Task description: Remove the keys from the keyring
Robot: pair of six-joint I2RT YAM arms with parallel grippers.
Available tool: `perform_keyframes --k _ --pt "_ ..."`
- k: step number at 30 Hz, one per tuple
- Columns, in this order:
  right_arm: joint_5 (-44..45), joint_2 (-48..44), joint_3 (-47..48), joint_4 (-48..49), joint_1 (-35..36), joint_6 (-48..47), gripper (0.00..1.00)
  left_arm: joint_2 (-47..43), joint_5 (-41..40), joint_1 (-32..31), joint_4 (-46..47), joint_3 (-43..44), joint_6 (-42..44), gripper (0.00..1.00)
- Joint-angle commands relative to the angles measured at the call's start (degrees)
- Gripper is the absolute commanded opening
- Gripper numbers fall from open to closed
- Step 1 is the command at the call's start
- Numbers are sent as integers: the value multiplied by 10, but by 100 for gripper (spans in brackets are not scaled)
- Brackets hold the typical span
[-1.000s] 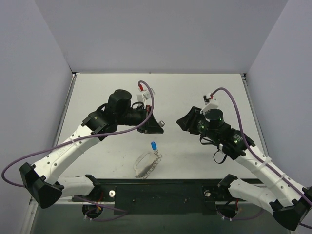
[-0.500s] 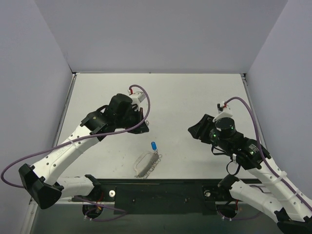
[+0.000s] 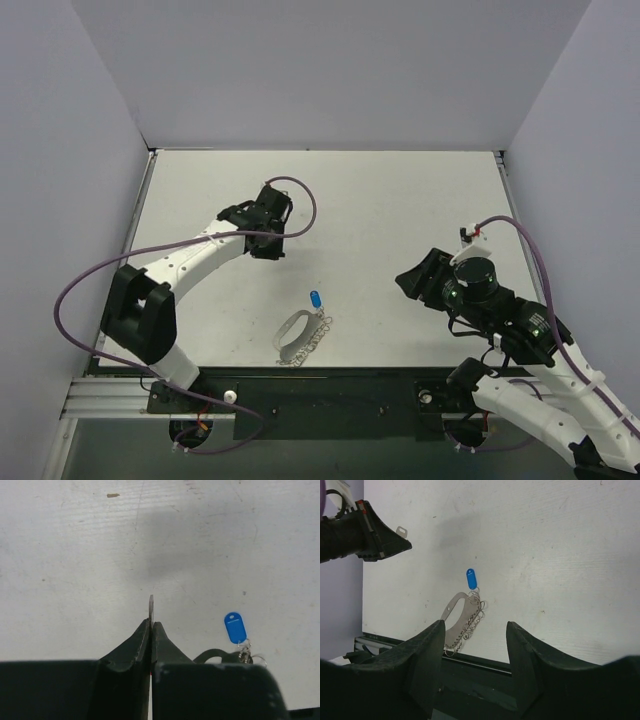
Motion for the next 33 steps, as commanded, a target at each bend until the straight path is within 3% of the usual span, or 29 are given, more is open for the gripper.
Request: perform_keyframes --k 1,4,10,21,33 --pt "5 -11 -4 -13 3 12 48 20 -37 11 39 21 21 19" --pt "3 -13 -4 -13 3 16 48 23 -30 14 43 30 30 48" --pt "-1 -12 2 -12 4 22 48 4 -32 16 14 70 37 78" --pt "4 -9 17 -11 7 10 51 -72 -32 18 -59 147 67 85" --pt "37 -63 31 2 9 -41 59 -279 11 23 -83 137 49 85"
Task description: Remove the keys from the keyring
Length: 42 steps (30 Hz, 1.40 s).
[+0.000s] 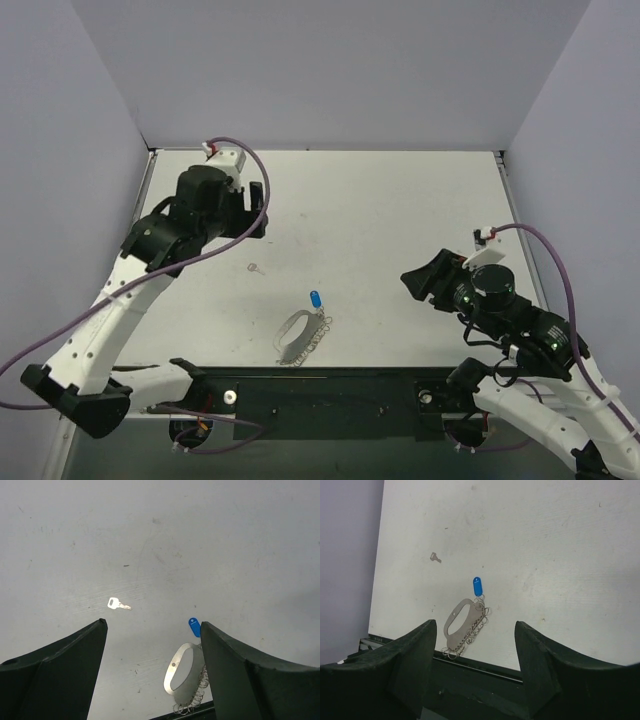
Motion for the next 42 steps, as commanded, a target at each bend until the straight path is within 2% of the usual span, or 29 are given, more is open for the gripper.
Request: perform_keyframes --k 1,4,7,11,14,21,27,33,37,42 --pt "35 -34 15 13 5 -24 61 -80 25 4 -4 13 -10 85" --pt "80 -58 15 9 6 -13 65 -147 11 4 -1 -19 -24 85" --pt "124 -78 14 0 5 -6 67 -207 8 4 22 -90 -38 85" --pt "149 -106 8 -5 5 0 68 -304 -4 4 47 -182 -39 85" --pt "160 -127 1 -6 4 0 71 -370 1 4 43 -219 -39 85" --pt "203 -226 -73 21 5 -10 86 -504 -10 4 66 -307 -46 86" --pt "225 -292 -128 18 4 -4 86 -591 -20 4 106 -383 -64 86" --pt "240 -341 -167 -17 5 -5 86 -639 -54 4 114 -433 -62 86" --pt "247 -341 -187 -65 4 -8 84 -643 -80 4 115 -441 -55 86" --pt "236 -317 -203 -57 6 5 84 -630 -84 5 103 -439 -60 86"
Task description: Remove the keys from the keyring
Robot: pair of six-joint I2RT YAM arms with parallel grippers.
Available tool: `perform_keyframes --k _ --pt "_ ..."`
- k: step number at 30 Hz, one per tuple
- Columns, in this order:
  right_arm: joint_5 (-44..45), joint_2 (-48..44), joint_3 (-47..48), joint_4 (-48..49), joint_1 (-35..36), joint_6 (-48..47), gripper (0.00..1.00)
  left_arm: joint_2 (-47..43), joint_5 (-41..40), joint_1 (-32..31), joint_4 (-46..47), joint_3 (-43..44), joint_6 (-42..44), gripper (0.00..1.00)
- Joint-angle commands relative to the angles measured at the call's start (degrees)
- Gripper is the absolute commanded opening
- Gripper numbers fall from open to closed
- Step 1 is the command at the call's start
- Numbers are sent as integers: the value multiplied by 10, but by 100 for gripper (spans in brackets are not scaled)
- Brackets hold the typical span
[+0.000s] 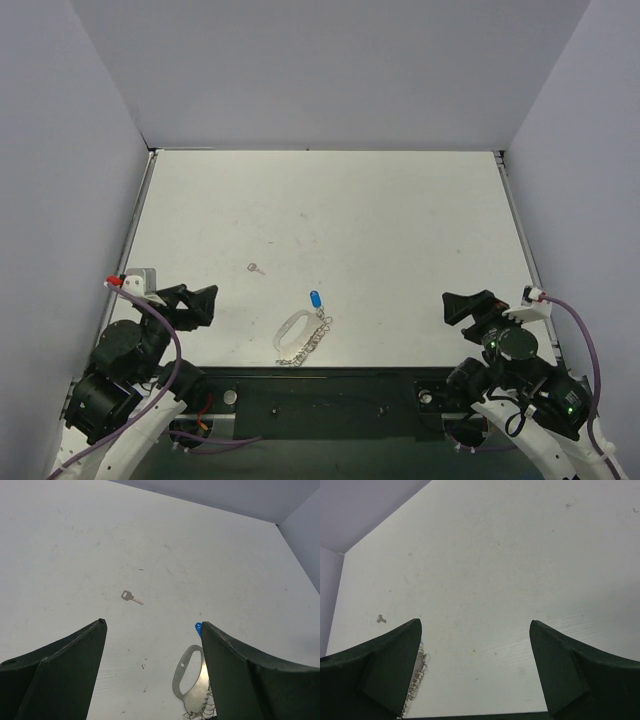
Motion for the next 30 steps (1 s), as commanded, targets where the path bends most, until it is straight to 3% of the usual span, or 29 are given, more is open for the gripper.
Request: perform_keyframes --k 1,30 --pt "10 28 -6 -6 5 3 83 7 -20 4 24 -1 -1 86" --pt "-9 20 5 -3 6 -23 84 -5 -25 16 26 -13 -3 86"
